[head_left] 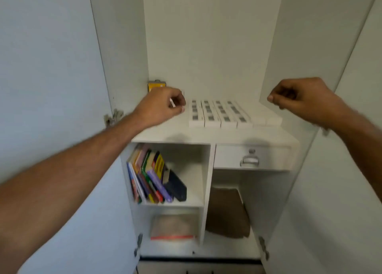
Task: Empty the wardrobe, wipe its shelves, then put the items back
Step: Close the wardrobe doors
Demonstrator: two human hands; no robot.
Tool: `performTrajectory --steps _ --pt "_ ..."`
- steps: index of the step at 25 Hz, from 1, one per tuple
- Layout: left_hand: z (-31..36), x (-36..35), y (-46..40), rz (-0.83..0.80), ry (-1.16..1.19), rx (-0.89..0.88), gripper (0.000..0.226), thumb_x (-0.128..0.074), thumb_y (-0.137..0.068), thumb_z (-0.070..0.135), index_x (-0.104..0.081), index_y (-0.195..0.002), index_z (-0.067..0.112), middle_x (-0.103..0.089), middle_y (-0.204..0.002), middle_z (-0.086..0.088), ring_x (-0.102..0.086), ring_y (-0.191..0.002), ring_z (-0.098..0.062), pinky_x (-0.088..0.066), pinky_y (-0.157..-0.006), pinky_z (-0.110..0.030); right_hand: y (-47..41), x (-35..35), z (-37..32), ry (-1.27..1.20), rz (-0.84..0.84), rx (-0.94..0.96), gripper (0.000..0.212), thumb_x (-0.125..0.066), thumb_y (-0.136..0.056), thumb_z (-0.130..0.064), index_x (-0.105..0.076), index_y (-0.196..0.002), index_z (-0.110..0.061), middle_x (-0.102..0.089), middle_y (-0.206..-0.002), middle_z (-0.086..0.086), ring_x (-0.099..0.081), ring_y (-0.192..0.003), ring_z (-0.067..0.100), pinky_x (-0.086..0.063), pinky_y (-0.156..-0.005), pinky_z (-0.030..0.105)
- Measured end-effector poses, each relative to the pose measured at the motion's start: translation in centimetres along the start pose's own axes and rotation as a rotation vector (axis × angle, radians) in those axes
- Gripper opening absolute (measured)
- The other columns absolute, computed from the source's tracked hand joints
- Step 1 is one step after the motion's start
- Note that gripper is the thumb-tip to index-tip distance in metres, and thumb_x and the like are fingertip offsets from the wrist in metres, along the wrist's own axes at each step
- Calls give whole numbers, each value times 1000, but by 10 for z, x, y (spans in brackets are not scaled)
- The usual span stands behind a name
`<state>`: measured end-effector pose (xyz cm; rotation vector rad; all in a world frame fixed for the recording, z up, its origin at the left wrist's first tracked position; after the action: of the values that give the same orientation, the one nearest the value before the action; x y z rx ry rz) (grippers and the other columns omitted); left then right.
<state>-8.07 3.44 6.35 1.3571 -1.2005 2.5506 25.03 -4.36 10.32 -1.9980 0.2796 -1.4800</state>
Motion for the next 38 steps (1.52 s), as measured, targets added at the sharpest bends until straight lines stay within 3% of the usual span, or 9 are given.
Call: performTrajectory --steps 3,5,11,15,19,21,25,29,38 --pt "34 0 58 5 -10 84 10 -76 -86 14 -74 -97 15 -71 -92 4 -56 -66 4 -45 -68 -7 56 9 -18 -44 -77 2 20 -65 -94 -38 -71 -101 -20 -68 -78 -12 -66 -77 5 -50 -77 24" --pt "54 -5 103 18 -16 139 10 -75 -87 15 -74 -97 17 -69 -91 7 -57 -67 4 -39 -63 0 98 13 -26 -84 -135 23 18 -65 -94 -38 -71 -100 -22 -69 -80 -11 -67 -79 7 -51 -79 27" --pt "95 10 206 -8 -14 242 10 -75 -84 20 -74 -93 17 -71 -83 8 -67 -75 -9 -58 -81 -37 181 33 -44 -170 -222 35 12 -67 -92 -39 -70 -96 -28 -69 -78 -14 -67 -78 4 -49 -72 22" --pt "78 113 219 362 -235 293 32 -70 -86 27 -66 -114 15 -66 -113 -7 -64 -100 -24 -53 -89 -43 199 64 -69 -239 -149 49 7 -67 -90 -42 -68 -88 -34 -70 -70 -16 -67 -75 2 -48 -71 23" --pt "52 215 237 793 -604 553 71 -60 -88 34 -34 -151 16 -31 -158 -15 -30 -145 -34 -31 -112 -49 205 76 -96 -270 -112 68 4 -68 -86 -44 -66 -84 -42 -65 -76 -37 -65 -72 -9 -46 -65 15" --pt "36 243 242 844 -537 707 88 -63 -89 37 -14 -159 14 -14 -165 -17 -16 -151 -36 -23 -115 -54 199 78 -110 -300 -101 76 3 -68 -86 -41 -66 -84 -41 -64 -74 -38 -64 -71 -13 -48 -63 11" --pt "-23 259 243 770 -54 913 117 -73 -64 58 -12 -157 23 -45 -149 -13 -49 -132 -40 -44 -102 -63 193 71 -127 -334 -111 80 1 -70 -88 -39 -69 -88 -38 -69 -70 -24 -64 -72 -12 -46 -56 7" --pt "-21 252 243 850 63 900 85 -74 -70 43 -33 -140 17 -57 -130 -11 -62 -108 -38 -57 -83 -58 194 72 -128 -328 -101 59 2 -69 -88 -42 -69 -88 -41 -69 -76 -26 -65 -75 -9 -48 -60 6" --pt "85 170 234 790 90 521 63 -73 -86 35 -45 -139 16 -65 -122 -6 -68 -95 -28 -58 -82 -48 190 73 -130 -389 -109 58 4 -69 -91 -38 -70 -92 -33 -71 -88 -17 -68 -80 -1 -54 -69 16"
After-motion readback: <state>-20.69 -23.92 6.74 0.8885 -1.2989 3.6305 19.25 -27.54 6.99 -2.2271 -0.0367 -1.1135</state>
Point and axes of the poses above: each hand's wrist, its own y-axis away from the middle knuckle, its own x-axis out of the back of the hand, z = x × y, the point moved 4 cm from there along -y, towards the middle knuckle
